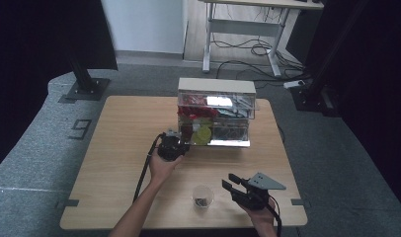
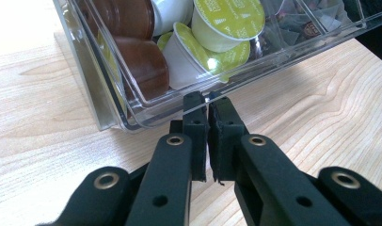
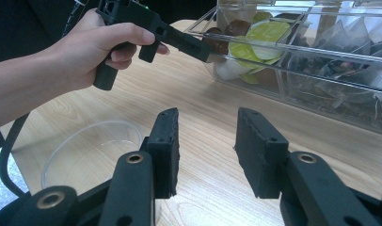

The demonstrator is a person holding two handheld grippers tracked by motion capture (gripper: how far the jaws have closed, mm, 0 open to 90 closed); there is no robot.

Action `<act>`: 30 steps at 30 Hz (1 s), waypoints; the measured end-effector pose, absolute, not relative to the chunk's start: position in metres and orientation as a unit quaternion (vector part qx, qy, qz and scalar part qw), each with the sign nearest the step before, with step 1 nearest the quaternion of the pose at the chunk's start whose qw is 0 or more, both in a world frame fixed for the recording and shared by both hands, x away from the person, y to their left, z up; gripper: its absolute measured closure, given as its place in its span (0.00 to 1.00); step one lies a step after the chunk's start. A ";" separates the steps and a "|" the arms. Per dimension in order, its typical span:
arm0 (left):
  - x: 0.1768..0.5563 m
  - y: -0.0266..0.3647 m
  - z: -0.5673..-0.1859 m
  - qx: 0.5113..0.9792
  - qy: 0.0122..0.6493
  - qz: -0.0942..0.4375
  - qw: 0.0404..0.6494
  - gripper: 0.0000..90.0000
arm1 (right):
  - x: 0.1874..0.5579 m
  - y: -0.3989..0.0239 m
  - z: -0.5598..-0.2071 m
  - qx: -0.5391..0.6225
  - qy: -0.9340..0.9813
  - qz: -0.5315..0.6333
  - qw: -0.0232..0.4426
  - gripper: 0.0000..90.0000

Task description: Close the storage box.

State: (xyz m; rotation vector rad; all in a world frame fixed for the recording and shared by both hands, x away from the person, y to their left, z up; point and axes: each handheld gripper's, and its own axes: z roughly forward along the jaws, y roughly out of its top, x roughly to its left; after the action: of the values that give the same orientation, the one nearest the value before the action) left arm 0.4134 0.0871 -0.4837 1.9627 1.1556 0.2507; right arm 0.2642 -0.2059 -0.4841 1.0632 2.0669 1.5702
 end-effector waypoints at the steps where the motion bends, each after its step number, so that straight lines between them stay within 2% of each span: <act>1: 0.414 0.087 -0.484 0.780 0.459 0.099 0.412 0.96 | 0.264 -0.206 -0.484 0.374 0.726 0.552 0.167 0.66; 30: 0.414 0.082 -0.488 0.792 0.451 0.089 0.402 0.95 | 0.267 -0.209 -0.486 0.379 0.724 0.551 0.167 0.66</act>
State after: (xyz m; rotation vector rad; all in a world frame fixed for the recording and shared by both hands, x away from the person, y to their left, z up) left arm 0.4135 0.0817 -0.4883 2.0009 1.1406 0.2245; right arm 0.2667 -0.2092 -0.4862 1.0791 2.0614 1.5683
